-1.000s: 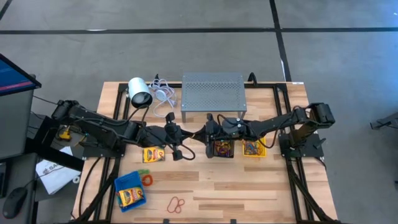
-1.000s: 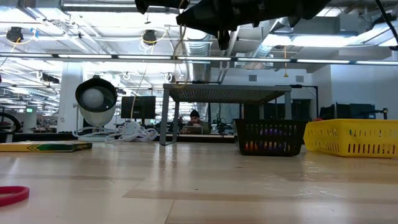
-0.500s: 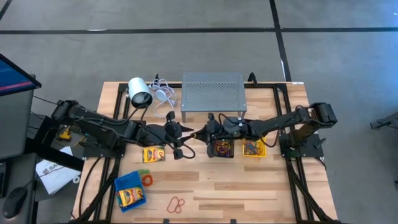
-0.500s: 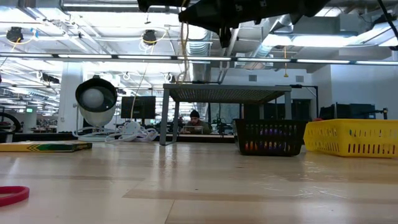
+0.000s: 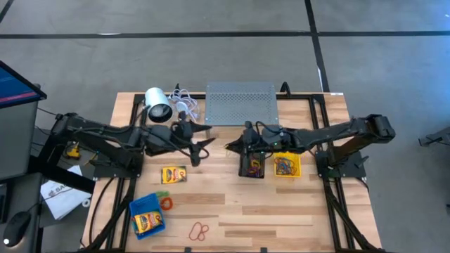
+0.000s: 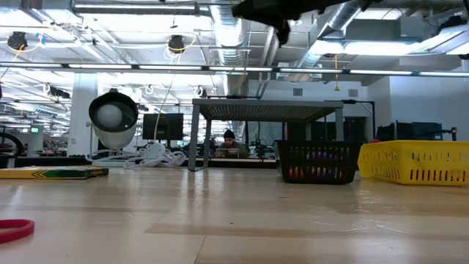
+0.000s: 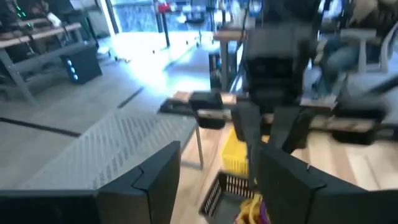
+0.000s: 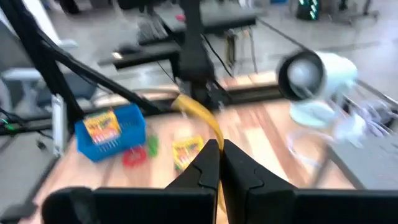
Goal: Pick & Place Office Desk Supplies
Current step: Put the yellow rubber band into the yellow basket
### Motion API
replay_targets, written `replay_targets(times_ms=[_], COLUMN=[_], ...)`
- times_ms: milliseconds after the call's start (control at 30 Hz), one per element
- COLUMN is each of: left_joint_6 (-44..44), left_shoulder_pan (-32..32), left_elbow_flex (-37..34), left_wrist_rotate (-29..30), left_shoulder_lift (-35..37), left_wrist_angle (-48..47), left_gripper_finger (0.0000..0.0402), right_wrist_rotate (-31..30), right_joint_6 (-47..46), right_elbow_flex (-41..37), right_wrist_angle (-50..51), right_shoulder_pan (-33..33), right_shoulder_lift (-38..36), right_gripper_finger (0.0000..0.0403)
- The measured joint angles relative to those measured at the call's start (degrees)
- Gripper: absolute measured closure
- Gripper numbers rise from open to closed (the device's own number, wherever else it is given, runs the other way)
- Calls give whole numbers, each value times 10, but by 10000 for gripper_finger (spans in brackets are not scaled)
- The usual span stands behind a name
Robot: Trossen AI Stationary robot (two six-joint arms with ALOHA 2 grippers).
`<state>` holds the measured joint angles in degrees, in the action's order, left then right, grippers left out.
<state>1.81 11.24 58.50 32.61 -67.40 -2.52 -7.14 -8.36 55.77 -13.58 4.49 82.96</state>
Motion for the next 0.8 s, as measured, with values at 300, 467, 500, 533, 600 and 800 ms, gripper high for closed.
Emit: replay_targets(times_ms=[300, 467, 500, 533, 600, 800], left_joint_6=[50, 77, 79, 86, 99, 126], left_shoulder_pan=[6, 9, 11, 13, 14, 15], left_elbow_flex=[0, -18, -25, -29, -40, -73], left_wrist_rotate=[-100, -121, -125, -133, -142, -153], left_shoulder_lift=[37, 28, 28, 25, 23, 23], left_wrist_angle=[-89, -123, -126, -123, -118, -122], left_gripper_finger=[227, 235, 237, 238, 241, 247], right_wrist_rotate=[-45, -54, -55, -56, -63, -85], right_joint_6=[-48, -124, -143, -161, -197, -289], right_elbow_flex=[0, 0, 0, 0, 0, 0], right_wrist_angle=[269, 458, 494, 531, 581, 713], right_shoulder_pan=[-14, -25, -25, -25, -18, 7], right_shoulder_lift=[-122, -189, -202, -213, -231, -260], right_gripper_finger=[403, 403, 403, 403, 403, 403])
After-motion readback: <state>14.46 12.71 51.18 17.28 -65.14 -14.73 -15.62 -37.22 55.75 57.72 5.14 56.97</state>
